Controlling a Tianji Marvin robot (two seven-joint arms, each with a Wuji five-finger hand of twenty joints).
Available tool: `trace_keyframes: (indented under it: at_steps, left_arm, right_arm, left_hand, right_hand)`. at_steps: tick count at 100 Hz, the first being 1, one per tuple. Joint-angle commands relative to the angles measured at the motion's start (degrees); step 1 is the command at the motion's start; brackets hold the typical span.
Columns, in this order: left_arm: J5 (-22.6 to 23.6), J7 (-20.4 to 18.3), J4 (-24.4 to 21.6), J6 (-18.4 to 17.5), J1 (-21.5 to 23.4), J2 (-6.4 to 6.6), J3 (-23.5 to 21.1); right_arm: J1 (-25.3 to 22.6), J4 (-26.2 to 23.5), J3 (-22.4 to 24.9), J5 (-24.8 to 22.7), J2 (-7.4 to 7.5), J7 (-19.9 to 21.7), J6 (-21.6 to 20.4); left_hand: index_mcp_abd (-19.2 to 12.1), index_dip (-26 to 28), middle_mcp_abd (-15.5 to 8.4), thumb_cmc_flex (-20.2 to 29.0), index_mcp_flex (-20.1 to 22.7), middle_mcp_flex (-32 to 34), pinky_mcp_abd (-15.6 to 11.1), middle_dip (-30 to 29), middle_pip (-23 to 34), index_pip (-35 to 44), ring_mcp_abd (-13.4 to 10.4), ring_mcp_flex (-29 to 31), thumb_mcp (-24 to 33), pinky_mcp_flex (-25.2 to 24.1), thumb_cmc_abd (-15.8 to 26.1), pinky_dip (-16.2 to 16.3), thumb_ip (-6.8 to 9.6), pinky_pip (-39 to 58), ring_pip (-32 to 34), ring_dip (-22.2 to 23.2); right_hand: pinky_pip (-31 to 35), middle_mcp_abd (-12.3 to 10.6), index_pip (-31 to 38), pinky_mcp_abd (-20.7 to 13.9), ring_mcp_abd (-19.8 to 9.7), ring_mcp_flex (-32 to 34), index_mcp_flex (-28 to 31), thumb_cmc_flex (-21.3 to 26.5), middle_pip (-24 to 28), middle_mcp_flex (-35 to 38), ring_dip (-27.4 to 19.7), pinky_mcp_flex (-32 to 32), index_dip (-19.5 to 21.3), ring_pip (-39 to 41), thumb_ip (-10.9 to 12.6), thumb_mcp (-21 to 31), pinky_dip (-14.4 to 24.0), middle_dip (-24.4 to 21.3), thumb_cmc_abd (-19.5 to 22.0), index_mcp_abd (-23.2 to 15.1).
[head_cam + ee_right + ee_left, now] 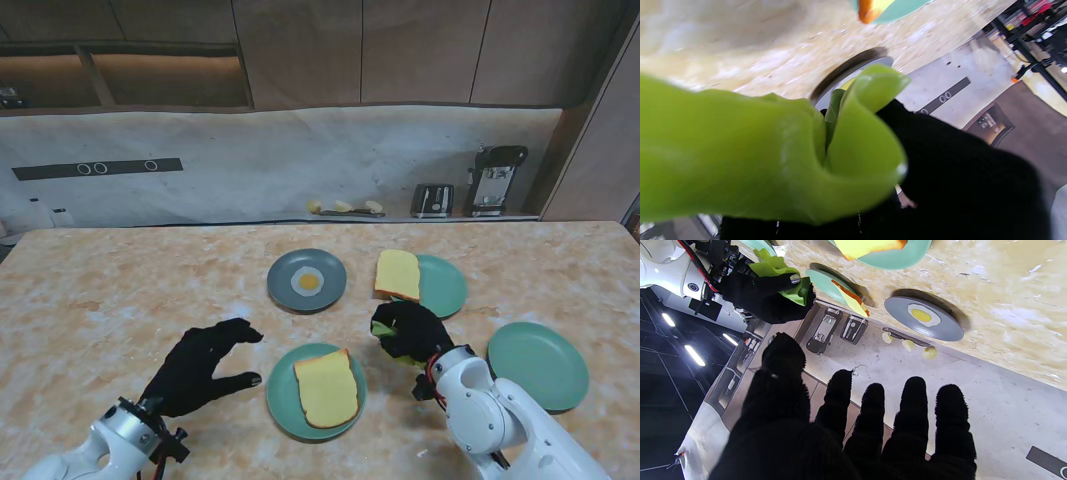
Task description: Prepare sandwich (Bread, lettuce, and egg)
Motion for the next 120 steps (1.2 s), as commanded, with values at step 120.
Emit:
trace_keyframes:
  at_steps: [120]
  left_arm:
    - [-1.32, -2.39, -2.84, -3.16, 0.84, 0.23, 2.7]
  right_arm:
    - [14.65, 12.48, -18.94, 8.94, -2.07, 4.98, -13.13]
  left_hand:
    - [-0.89, 0.61, -0.32, -1.08, 1.14, 0.77, 0.37, -0.2, -0.98, -1.47, -0.11, -0.3, -0.98, -0.51, 2.25, 0.98, 1.01, 0.0, -0.37, 0.31]
  right_hand:
    - [-4.82, -3.0, -3.34, -1.23, -4.6, -4.19, -2.13, -2.35, -3.11, -3.95, 2.7, -8.62, 0.37, -15.77, 2.77, -3.46, 0.99, -2.05, -0.2, -3.02]
